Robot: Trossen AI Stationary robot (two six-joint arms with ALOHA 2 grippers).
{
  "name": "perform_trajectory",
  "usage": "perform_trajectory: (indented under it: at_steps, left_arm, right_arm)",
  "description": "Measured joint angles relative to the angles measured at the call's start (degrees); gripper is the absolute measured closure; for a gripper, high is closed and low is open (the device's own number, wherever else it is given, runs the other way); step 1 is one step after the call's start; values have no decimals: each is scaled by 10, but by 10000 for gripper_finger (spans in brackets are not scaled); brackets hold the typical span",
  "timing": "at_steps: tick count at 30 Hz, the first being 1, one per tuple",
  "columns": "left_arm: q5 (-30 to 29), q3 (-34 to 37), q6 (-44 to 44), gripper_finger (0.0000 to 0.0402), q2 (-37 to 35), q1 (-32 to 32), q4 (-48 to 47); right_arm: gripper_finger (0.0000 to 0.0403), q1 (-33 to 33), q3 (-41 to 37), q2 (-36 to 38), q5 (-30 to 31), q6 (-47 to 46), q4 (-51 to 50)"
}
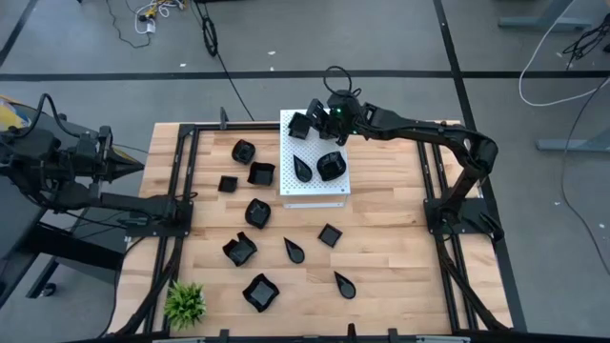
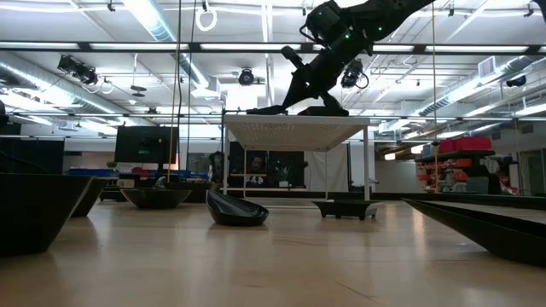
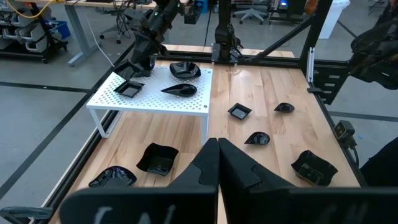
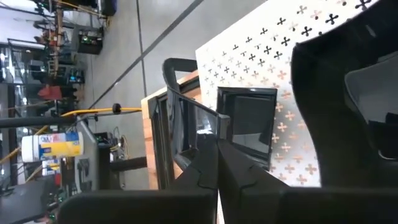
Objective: Pick & Place Mini shaped plates
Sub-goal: Stack the square plate on top of the square plate on the shelf
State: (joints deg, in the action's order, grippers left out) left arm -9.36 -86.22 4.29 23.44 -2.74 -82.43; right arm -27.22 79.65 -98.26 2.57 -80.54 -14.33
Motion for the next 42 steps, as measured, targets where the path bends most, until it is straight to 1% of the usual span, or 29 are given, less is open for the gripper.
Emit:
perform_trajectory:
  at_steps: [13,23,28,32,42]
  left_arm:
    - [0,0,0,399,0,0,0]
    - [0,0,0,399,0,0,0]
    - [0,0,0,399,0,0,0]
    - [0,0,0,399,0,0,0]
    - [0,0,0,399,0,0,0]
  right_arm:
    - [403,-1,3,-26,-11,-20,6]
    - [403,-7,3,-26,-12,15,-12]
    - [403,-10,3,-26,-21,21,-18]
    - [403,-10,3,-26,-29,45,-24]
    - [403,-12,3,-26,-31,48,-20]
